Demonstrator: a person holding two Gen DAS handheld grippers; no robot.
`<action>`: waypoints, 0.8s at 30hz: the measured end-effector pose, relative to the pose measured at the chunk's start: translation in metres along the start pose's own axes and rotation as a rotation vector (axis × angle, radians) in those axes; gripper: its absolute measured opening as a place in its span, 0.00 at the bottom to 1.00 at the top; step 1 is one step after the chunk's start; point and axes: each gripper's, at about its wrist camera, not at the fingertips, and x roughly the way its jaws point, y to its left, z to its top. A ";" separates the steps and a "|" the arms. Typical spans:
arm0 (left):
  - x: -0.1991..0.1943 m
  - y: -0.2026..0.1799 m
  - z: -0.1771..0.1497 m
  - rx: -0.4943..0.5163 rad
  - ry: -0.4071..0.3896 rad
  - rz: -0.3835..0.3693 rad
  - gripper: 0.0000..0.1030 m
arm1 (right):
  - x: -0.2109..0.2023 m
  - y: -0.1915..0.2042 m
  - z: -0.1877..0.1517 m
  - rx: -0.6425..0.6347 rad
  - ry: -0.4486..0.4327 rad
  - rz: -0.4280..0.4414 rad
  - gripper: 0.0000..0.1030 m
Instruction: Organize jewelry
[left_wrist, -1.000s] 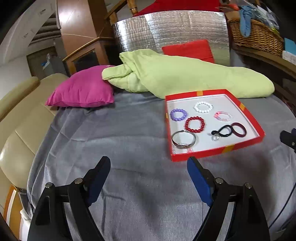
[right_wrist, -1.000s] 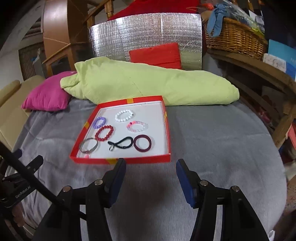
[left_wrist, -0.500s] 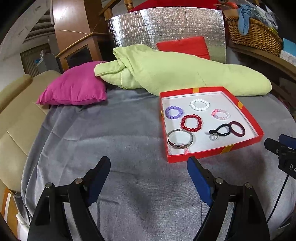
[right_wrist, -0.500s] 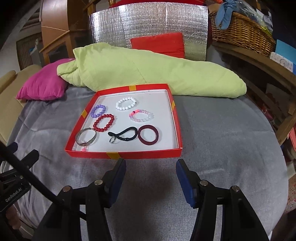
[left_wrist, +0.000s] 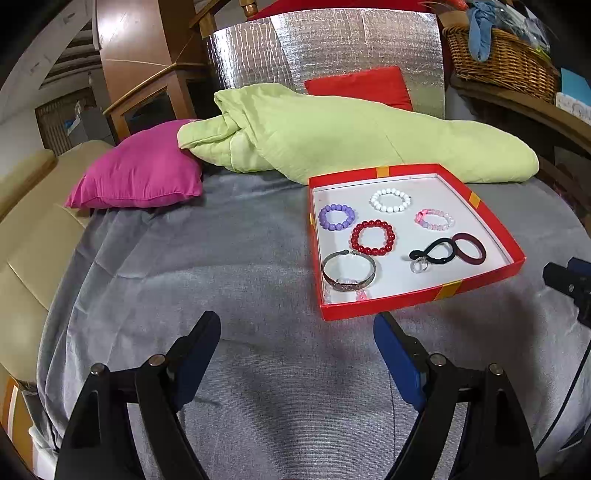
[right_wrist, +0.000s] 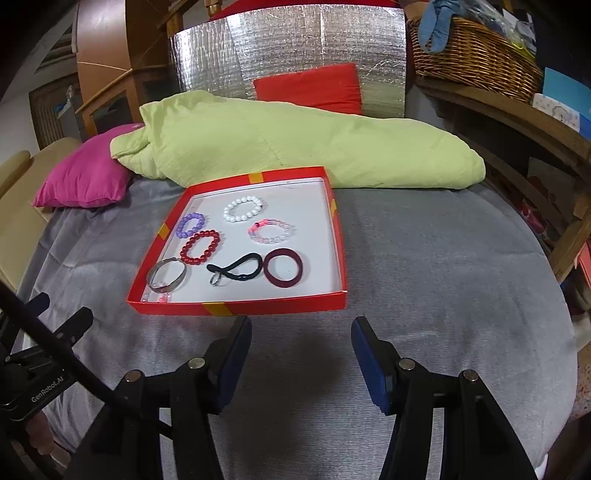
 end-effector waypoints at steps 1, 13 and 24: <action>0.000 -0.001 0.000 0.004 0.000 0.001 0.83 | 0.000 -0.002 0.000 0.000 0.001 -0.003 0.58; 0.004 0.002 -0.001 0.004 0.015 0.008 0.83 | 0.002 -0.007 -0.001 0.008 0.013 -0.004 0.58; 0.002 0.009 -0.003 -0.001 0.014 0.022 0.83 | 0.005 -0.001 -0.003 -0.001 0.022 -0.006 0.58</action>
